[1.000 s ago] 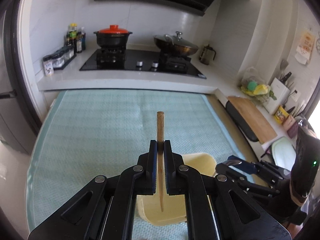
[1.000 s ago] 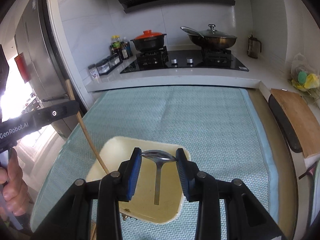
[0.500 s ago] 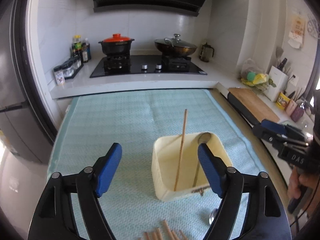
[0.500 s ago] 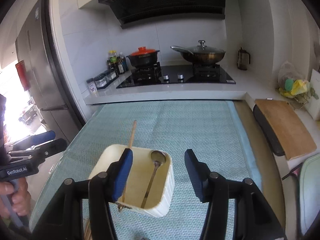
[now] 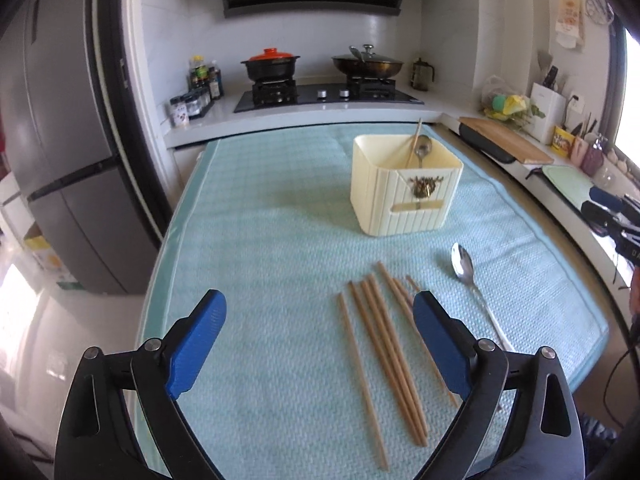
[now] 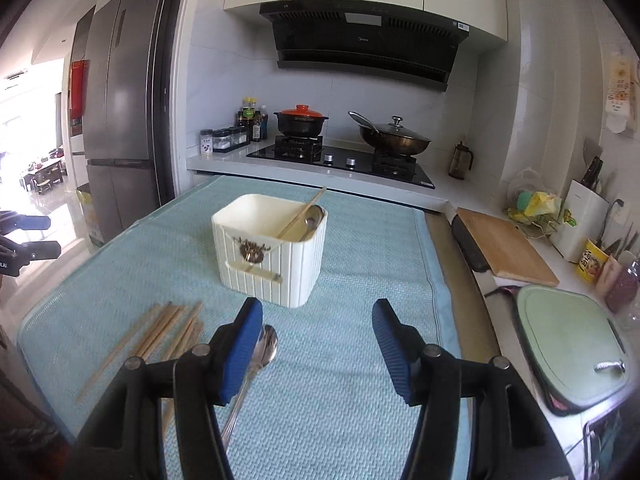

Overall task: Organize utensils
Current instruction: 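Open the left tool over the holder while the right tool drops the spoon in, then pull both tools back from the holder toward the remaining utensils, then grasp another chopstick with the left tool while the right tool grips the remaining spoon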

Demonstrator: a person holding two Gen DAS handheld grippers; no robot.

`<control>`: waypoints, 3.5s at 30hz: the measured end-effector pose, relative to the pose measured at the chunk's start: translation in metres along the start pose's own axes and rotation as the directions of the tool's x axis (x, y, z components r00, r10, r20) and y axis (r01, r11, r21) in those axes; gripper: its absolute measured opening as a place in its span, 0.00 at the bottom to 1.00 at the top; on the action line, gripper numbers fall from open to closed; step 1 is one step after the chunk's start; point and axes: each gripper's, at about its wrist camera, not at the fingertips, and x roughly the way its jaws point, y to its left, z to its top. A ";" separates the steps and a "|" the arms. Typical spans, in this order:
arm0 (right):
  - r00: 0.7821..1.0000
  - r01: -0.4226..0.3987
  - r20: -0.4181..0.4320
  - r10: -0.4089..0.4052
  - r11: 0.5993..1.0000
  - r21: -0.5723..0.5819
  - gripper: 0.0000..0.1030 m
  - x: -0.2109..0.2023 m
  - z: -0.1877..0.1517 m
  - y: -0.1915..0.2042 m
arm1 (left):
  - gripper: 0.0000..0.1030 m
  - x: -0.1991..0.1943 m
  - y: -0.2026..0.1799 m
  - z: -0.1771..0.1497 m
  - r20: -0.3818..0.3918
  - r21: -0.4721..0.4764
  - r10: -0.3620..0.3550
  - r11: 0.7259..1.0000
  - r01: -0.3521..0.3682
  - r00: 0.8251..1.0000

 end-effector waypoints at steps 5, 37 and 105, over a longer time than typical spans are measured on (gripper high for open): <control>1.000 0.030 -0.003 -0.030 0.998 0.052 0.57 -0.018 -0.055 0.021 | 0.92 0.010 -0.014 -0.049 -0.016 -0.055 0.010 0.998 -0.010 1.000; 0.993 -0.026 -0.115 0.035 0.996 0.080 0.57 0.002 -0.113 0.064 | 0.92 0.047 -0.011 -0.096 -0.103 -0.137 0.029 0.990 -0.043 0.994; 0.928 -0.023 -0.363 0.077 0.988 0.150 0.58 0.151 -0.089 0.072 | 0.96 0.156 -0.004 -0.063 -0.241 -0.068 0.051 0.995 -0.069 0.969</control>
